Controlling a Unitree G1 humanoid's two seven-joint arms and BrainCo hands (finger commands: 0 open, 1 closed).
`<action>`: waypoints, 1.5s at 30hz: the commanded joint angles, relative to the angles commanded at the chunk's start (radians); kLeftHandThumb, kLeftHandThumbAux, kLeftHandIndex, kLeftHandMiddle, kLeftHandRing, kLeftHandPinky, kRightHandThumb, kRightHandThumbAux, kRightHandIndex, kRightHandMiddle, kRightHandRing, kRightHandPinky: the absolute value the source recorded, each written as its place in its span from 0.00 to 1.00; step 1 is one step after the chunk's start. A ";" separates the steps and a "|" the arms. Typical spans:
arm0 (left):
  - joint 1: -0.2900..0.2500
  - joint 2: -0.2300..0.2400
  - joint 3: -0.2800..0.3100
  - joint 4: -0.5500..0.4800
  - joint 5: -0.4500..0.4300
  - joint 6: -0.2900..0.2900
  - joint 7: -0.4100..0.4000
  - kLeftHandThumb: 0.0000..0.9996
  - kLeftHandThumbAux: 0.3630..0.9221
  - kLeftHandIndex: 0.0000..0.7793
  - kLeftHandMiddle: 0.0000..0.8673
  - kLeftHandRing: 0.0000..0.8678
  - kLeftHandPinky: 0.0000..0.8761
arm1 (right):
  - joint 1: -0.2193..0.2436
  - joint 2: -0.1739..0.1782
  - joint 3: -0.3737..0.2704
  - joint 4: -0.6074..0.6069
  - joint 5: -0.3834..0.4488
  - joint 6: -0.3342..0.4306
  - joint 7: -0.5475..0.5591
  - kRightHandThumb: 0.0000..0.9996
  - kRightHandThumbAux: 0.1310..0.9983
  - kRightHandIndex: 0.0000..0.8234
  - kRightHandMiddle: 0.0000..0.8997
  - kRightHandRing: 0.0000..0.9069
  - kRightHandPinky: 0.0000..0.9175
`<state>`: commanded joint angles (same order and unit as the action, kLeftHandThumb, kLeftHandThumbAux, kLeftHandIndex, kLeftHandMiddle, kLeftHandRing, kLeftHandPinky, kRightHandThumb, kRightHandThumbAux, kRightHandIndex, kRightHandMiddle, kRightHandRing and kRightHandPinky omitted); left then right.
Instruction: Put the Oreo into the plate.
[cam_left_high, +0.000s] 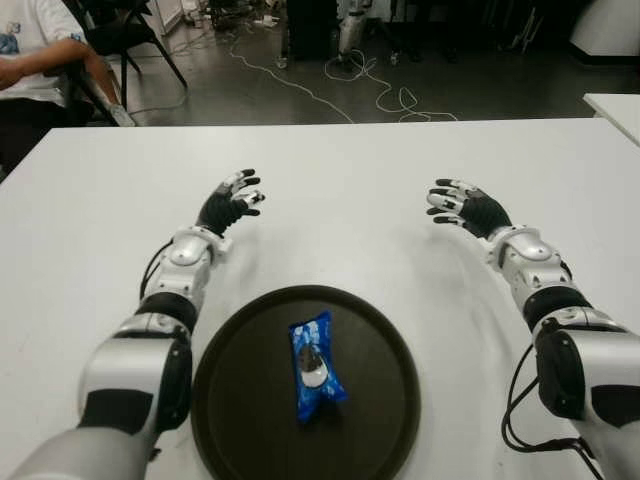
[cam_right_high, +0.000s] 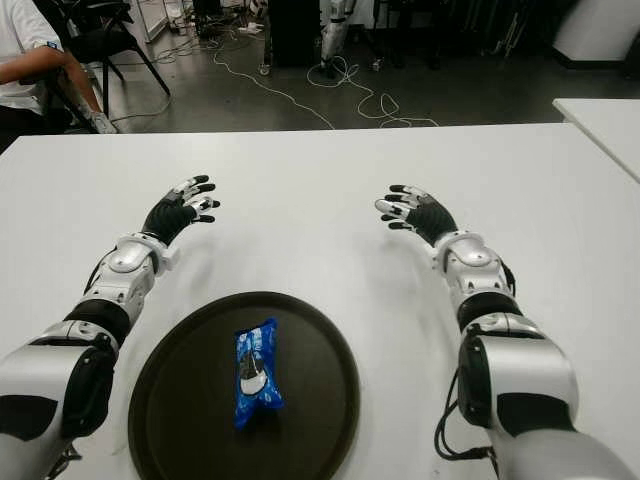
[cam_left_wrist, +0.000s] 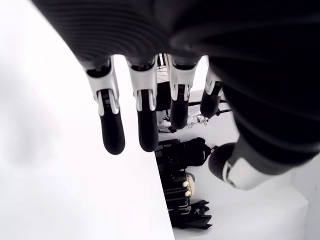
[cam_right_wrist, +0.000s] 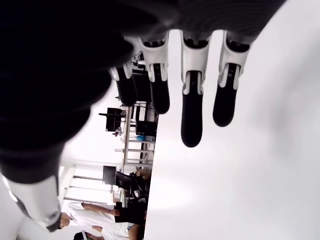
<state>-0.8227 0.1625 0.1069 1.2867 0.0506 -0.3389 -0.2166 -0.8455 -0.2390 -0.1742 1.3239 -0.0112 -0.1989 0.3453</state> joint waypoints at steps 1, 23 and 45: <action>0.000 0.001 0.000 0.000 0.000 0.000 0.001 0.21 0.50 0.08 0.17 0.26 0.34 | 0.000 0.001 0.000 0.000 0.000 0.001 -0.001 0.00 0.61 0.23 0.34 0.39 0.43; 0.005 0.011 0.006 0.002 -0.008 0.001 -0.006 0.20 0.51 0.08 0.16 0.27 0.37 | -0.005 0.013 -0.002 -0.001 0.001 0.013 -0.016 0.00 0.63 0.23 0.32 0.36 0.40; 0.011 0.030 0.030 0.007 -0.018 0.001 -0.044 0.24 0.55 0.08 0.15 0.26 0.37 | -0.009 0.037 -0.010 -0.001 0.010 0.021 -0.019 0.00 0.63 0.26 0.34 0.38 0.43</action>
<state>-0.8116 0.1929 0.1371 1.2932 0.0322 -0.3374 -0.2608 -0.8549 -0.2020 -0.1840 1.3225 -0.0008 -0.1780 0.3264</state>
